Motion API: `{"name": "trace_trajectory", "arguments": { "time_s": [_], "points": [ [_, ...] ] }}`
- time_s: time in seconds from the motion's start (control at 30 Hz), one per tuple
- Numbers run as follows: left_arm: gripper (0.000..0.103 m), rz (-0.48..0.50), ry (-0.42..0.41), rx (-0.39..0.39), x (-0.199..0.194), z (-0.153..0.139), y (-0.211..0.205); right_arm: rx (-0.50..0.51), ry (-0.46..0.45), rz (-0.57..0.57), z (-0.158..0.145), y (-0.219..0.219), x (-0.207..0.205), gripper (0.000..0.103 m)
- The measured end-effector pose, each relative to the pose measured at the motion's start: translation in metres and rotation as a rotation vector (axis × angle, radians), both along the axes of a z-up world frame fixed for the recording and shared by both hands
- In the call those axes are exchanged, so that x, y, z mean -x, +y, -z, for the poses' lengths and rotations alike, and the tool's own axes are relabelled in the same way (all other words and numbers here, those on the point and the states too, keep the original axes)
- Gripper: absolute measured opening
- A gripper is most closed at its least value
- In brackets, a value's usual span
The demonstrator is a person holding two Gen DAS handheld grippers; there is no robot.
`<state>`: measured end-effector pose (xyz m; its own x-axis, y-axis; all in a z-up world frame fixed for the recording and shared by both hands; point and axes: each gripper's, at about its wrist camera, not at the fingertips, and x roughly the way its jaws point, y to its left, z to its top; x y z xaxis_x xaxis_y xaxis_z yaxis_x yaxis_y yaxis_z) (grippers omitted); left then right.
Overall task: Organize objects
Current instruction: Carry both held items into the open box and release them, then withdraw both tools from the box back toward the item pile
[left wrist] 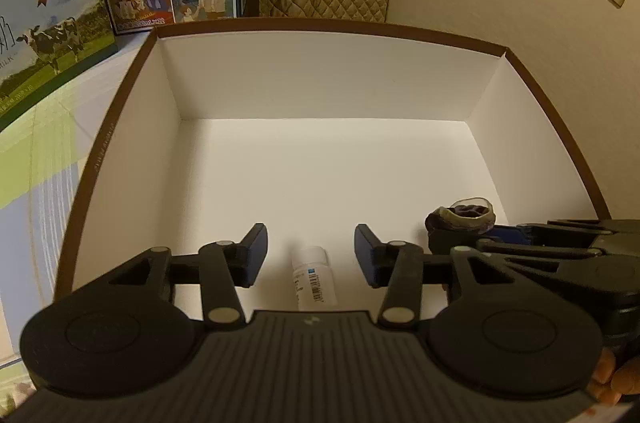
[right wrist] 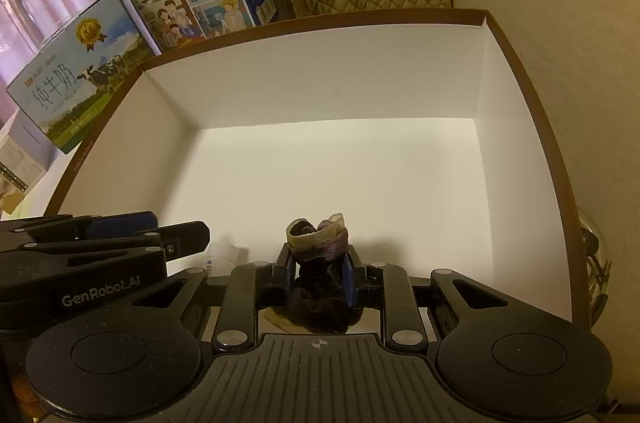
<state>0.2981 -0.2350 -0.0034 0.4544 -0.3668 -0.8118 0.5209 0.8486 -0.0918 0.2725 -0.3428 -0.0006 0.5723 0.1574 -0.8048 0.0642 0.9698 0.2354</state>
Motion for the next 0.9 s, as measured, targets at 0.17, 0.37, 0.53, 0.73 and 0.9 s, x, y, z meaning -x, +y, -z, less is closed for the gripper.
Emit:
{"name": "trace_trajectory", "arguments": {
  "time_s": [0.17, 0.37, 0.53, 0.73, 0.9],
  "points": [
    [0.052, -0.011, -0.024, -0.008, 0.001, -0.004, 0.003, -0.007, -0.03, 0.019, -0.004, -0.002, 0.0, 0.048],
    [0.059, -0.022, -0.047, -0.01, 0.005, -0.011, 0.008, 0.011, -0.072, 0.046, -0.011, -0.003, 0.003, 0.061],
    [0.065, -0.036, -0.072, -0.009, 0.012, -0.017, 0.013, 0.036, -0.109, 0.036, -0.017, -0.002, 0.009, 0.063],
    [0.069, -0.066, -0.103, 0.006, 0.023, -0.031, 0.029, 0.039, -0.159, 0.019, -0.027, 0.001, 0.018, 0.064],
    [0.074, -0.1, -0.134, 0.031, 0.038, -0.047, 0.051, 0.054, -0.197, -0.013, -0.039, 0.011, 0.027, 0.064]
  ]
}}
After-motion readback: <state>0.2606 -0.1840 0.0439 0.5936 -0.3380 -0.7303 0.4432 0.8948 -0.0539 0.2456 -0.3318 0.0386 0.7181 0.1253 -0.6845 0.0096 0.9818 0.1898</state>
